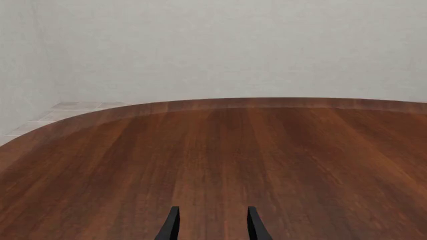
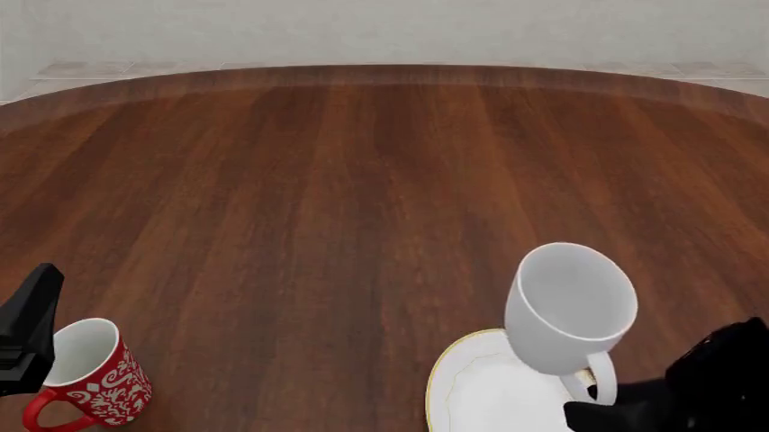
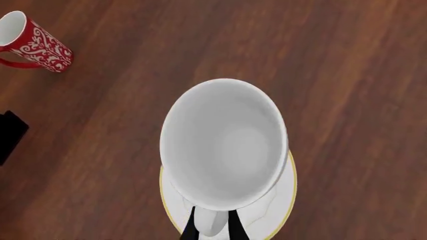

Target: Put the white mug on the plate.

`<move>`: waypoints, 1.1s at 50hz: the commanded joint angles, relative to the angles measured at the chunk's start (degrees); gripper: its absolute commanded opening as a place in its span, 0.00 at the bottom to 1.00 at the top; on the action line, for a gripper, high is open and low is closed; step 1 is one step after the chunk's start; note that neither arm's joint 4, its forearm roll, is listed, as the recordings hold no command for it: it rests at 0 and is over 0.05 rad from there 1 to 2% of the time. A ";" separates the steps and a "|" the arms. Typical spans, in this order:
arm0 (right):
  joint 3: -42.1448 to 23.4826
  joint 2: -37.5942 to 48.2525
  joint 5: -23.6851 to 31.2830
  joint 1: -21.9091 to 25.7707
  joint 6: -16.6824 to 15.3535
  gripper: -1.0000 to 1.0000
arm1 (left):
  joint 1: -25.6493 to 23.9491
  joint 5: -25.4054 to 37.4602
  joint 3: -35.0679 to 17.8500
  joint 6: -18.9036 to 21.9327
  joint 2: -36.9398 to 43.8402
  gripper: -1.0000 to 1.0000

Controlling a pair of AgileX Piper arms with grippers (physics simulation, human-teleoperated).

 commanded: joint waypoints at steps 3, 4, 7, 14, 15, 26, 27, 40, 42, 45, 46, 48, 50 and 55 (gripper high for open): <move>2.11 -1.11 -0.50 0.65 1.90 0.00 | 0.00 0.44 -0.07 0.07 -0.42 1.00; 2.31 -0.92 -0.77 0.75 2.01 0.00 | 0.01 0.45 -0.07 0.07 -0.45 1.00; 2.83 0.00 -1.88 1.05 2.31 0.00 | 0.01 0.45 -0.07 0.06 -0.44 1.00; 3.57 2.93 -5.00 2.08 3.13 0.00 | 0.01 0.44 -0.07 0.06 -0.42 1.00; 3.88 3.61 -5.77 2.26 3.31 0.00 | 0.00 0.44 -0.07 0.06 -0.44 1.00; 5.20 7.93 -10.71 3.64 4.68 0.00 | 0.00 0.44 -0.07 0.08 -0.44 1.00; 5.34 8.22 -11.09 3.68 4.76 0.00 | -0.01 0.44 -0.07 0.07 -0.42 1.00; 7.55 12.71 -16.99 5.13 6.91 0.00 | 0.00 0.44 -0.07 0.08 -0.43 1.00; 8.18 13.67 -18.28 5.30 7.27 0.00 | 0.00 0.44 -0.07 0.07 -0.44 1.00; 8.98 14.96 -20.01 5.63 7.82 0.00 | 0.00 0.43 -0.07 0.08 -0.41 1.00; 9.22 15.24 -20.43 5.67 8.10 0.00 | 0.01 0.44 -0.07 0.07 -0.44 1.00; 9.54 15.79 -21.14 5.73 8.25 0.00 | -0.01 0.44 -0.07 0.08 -0.44 1.00; 9.62 16.25 -21.62 5.90 8.51 0.00 | 0.01 0.45 -0.07 0.06 -0.45 1.00; 10.11 17.66 -23.34 6.28 9.07 0.00 | 0.01 0.45 -0.07 0.07 -0.45 1.00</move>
